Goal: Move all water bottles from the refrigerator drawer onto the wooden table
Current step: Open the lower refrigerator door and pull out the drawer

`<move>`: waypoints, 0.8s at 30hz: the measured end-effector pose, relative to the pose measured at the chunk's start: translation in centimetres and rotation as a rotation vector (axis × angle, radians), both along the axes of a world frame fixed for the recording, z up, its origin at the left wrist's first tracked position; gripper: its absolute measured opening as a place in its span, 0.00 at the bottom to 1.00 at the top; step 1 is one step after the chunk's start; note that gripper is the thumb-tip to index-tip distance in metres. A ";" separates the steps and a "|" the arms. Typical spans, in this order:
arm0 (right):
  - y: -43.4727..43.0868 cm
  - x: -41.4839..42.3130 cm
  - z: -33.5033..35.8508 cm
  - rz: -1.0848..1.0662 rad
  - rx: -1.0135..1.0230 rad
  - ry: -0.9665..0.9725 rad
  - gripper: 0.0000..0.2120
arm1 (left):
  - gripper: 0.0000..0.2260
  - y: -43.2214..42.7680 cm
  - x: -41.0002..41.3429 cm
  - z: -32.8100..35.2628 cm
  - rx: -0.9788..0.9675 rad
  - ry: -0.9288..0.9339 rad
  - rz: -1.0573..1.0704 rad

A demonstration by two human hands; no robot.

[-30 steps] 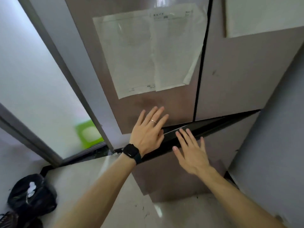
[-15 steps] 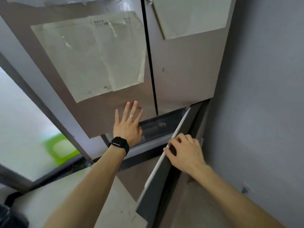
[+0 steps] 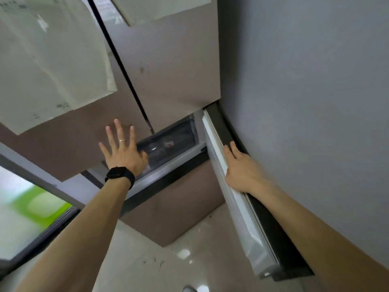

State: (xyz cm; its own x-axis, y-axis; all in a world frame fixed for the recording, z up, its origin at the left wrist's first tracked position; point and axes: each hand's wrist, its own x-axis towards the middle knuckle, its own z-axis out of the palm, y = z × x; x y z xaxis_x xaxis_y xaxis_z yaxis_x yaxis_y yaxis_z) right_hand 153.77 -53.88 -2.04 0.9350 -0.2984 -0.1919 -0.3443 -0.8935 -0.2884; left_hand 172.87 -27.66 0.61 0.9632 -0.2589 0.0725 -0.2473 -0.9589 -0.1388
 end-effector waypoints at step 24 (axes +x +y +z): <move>-11.1 -1.4 -1.4 -0.234 -0.317 -0.068 0.35 | 0.43 -2.3 -0.1 -0.6 -0.061 0.025 0.099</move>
State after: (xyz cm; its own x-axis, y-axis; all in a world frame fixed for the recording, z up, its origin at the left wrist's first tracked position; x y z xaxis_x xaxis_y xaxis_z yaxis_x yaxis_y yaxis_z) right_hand 152.35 -64.94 -3.41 0.8423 -0.5390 0.0035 -0.5385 -0.8417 -0.0399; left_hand 172.81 -29.93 -0.02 0.9856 -0.1579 0.0609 -0.1533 -0.9854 -0.0742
